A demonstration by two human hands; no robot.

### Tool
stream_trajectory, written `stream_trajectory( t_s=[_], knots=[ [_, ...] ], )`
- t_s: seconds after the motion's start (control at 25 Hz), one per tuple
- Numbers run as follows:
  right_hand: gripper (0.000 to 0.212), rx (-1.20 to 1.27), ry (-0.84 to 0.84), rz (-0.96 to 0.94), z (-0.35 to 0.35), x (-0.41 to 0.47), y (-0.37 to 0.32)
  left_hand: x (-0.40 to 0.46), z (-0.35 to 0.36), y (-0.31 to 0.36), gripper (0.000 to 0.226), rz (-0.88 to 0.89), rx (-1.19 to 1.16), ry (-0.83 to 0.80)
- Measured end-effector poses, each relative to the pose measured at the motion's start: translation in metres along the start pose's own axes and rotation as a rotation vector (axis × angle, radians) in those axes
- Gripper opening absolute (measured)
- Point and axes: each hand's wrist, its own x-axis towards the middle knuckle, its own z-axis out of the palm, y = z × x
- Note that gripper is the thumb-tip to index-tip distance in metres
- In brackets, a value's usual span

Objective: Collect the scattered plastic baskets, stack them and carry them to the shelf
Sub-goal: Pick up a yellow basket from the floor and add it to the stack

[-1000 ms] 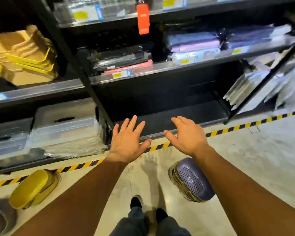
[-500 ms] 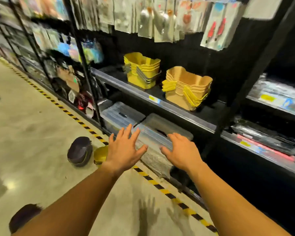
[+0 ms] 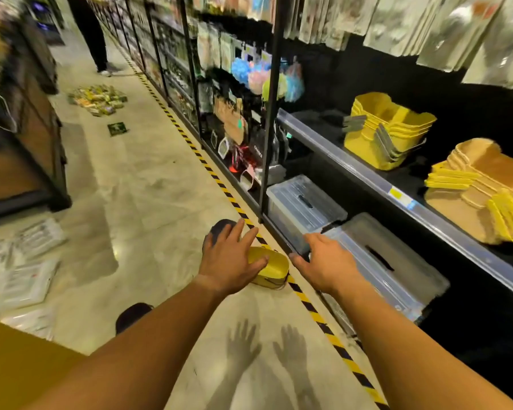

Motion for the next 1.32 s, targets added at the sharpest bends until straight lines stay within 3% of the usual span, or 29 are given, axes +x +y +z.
stream_trajectory(
  t_s=[0.36, 0.52, 0.64, 0.76, 0.96, 1.12, 1.32],
  knots=[
    [0.063, -0.005, -0.054, 0.108, 0.050, 0.121, 0.013, 0.116, 0.066, -0.063, 0.075, -0.029, -0.042, -0.172],
    [0.066, 0.061, -0.205, 0.221, 0.095, 0.194, 0.042, 0.196, 0.113, -0.086, 0.076, -0.103, -0.105, -0.247],
    [0.055, 0.086, -0.267, 0.264, 0.147, 0.253, 0.066, 0.254, 0.167, -0.106, 0.069, -0.090, -0.127, -0.292],
    [0.042, 0.148, -0.229, 0.289, 0.226, 0.328, 0.096, 0.318, 0.262, -0.131, 0.067, -0.060, -0.163, -0.359],
    [0.044, 0.171, -0.186, 0.321, 0.403, 0.427, 0.152, 0.413, 0.449, -0.177, 0.069, 0.018, -0.164, -0.443],
    [0.048, 0.216, -0.215, 0.374, 0.554, 0.462, 0.188, 0.456, 0.590, -0.210, 0.075, -0.017, -0.111, -0.544],
    [0.060, 0.087, -0.431, 0.424, 0.679, 0.458, 0.220, 0.486, 0.696, -0.254, 0.078, -0.068, -0.010, -0.636]
  ],
)
